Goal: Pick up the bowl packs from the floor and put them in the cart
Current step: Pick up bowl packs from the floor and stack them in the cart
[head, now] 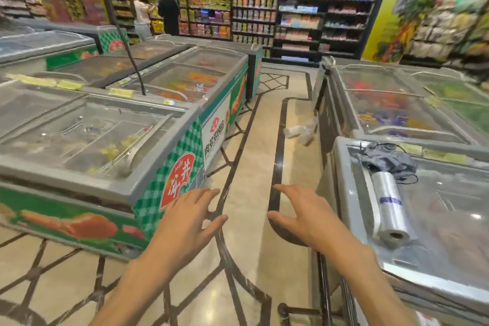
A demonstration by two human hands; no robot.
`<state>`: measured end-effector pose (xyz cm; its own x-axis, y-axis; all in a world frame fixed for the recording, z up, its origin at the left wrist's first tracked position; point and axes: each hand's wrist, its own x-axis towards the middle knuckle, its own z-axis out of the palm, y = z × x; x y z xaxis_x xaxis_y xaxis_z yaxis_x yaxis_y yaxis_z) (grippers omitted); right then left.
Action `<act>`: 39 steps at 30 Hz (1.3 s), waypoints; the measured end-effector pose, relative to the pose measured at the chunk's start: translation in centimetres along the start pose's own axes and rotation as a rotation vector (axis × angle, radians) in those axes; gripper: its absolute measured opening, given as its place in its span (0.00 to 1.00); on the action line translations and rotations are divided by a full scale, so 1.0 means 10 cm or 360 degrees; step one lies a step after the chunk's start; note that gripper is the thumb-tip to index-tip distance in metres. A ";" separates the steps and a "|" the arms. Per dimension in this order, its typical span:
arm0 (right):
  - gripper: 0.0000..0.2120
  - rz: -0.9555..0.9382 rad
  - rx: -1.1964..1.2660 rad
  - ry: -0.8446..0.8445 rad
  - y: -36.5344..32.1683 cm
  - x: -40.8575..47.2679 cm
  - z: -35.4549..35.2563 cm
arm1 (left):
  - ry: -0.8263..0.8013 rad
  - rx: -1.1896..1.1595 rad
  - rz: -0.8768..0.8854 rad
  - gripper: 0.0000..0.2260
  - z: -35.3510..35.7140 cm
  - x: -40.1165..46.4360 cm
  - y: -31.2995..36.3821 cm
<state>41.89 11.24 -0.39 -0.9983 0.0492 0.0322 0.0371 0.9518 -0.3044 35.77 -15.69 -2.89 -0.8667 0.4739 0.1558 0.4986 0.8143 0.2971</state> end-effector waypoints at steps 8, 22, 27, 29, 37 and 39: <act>0.33 0.0227 0.0086 0.0075 0.40 1.50 0.01 | -0.0062 0.0007 0.0193 0.33 0.19 1.89 -0.49; 0.32 0.0524 -0.0030 0.0222 1.69 4.66 -0.50 | -0.0058 -0.0136 0.0366 0.30 0.61 5.69 -0.80; 0.31 0.0590 -0.0081 0.0260 2.31 6.01 -0.55 | -0.0025 -0.0155 0.0381 0.27 1.00 7.27 -1.06; 0.31 0.0630 -0.0072 0.0243 2.55 6.55 -0.65 | -0.0016 -0.0181 0.0400 0.27 1.09 7.93 -1.10; 0.31 0.0747 -0.0085 0.0316 3.61 8.49 -1.18 | -0.0056 -0.0219 0.0551 0.27 1.39 10.51 -0.88; 0.30 0.0757 -0.0075 0.0315 3.94 8.96 -1.21 | -0.0081 -0.0201 0.0582 0.27 1.56 11.10 -0.83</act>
<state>-45.58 56.83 1.99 -0.8428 0.5320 0.0813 0.4916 0.8225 -0.2859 -64.41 35.36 -2.73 -0.6286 0.7438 0.2272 0.7662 0.5422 0.3449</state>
